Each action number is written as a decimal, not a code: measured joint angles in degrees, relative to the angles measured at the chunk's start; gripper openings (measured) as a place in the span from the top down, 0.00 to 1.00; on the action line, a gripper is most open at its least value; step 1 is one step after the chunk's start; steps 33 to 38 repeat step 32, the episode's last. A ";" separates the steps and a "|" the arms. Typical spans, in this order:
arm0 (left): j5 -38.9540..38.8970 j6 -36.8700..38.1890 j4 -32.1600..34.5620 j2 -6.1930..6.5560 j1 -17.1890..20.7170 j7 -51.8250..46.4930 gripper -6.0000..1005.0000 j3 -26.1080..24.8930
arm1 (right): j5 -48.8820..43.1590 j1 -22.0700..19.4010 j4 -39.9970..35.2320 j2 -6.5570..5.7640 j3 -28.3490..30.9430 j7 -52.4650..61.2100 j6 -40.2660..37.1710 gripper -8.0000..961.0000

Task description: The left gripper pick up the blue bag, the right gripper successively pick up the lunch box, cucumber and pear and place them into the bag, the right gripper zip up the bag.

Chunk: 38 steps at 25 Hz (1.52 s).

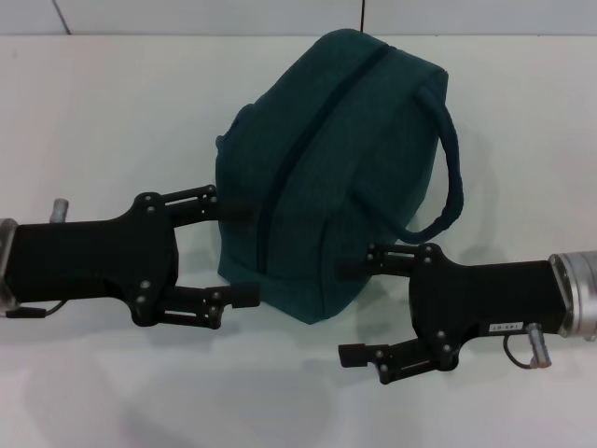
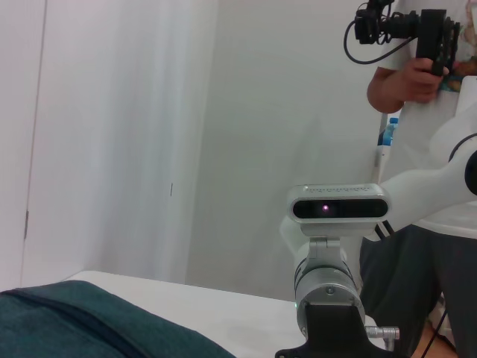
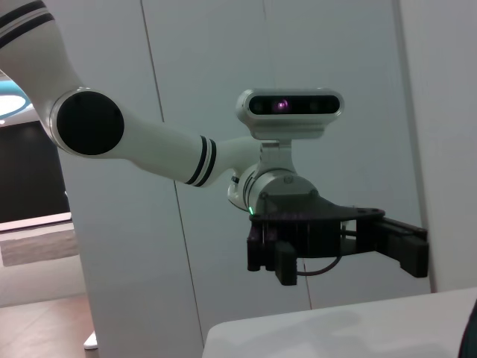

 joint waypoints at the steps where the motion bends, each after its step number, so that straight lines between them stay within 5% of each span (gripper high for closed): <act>1: 0.00 0.00 -0.02 0.00 0.00 0.05 0.12 0.00 | 0.00 -0.01 0.00 0.00 0.00 0.00 0.00 0.08; 38: 0.00 0.19 0.01 0.00 0.00 -0.11 0.12 0.00 | 0.00 -0.13 0.00 0.00 -0.35 0.00 -0.44 0.08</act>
